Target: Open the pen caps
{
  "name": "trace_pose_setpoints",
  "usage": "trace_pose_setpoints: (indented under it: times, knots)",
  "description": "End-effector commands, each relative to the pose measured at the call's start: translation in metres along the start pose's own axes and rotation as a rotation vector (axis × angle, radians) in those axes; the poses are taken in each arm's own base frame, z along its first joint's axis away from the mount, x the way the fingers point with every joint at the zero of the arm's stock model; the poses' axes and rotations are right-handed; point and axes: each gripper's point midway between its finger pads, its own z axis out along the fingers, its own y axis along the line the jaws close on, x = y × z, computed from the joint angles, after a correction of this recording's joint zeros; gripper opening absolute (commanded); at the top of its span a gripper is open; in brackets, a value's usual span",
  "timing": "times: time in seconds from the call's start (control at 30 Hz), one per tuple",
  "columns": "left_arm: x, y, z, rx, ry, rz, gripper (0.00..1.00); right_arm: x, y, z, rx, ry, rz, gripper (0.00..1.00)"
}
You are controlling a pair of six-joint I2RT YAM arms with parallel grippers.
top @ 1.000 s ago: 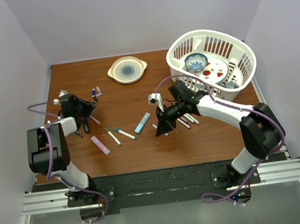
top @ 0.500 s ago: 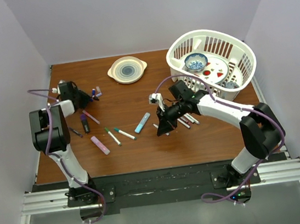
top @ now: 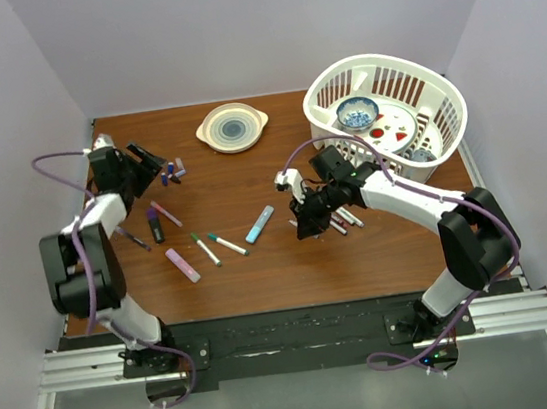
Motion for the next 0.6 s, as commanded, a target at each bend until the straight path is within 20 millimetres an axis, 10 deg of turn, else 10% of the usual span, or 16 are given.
trace_pose_setpoints:
  times: [0.0,0.33,0.57]
  knots:
    - [-0.044,-0.071,-0.064,0.258,-0.179,0.159,0.78,0.017,-0.043,-0.017,0.232,0.118,-0.051,0.05]
    - [0.026,-0.092,-0.130,0.338,-0.095,0.464,0.81,0.052,-0.083,-0.024,0.373,0.262,0.006,0.12]
    - [0.028,-0.101,-0.140,0.374,-0.095,0.504,0.81,0.065,-0.091,-0.018,0.386,0.315,0.019,0.19]
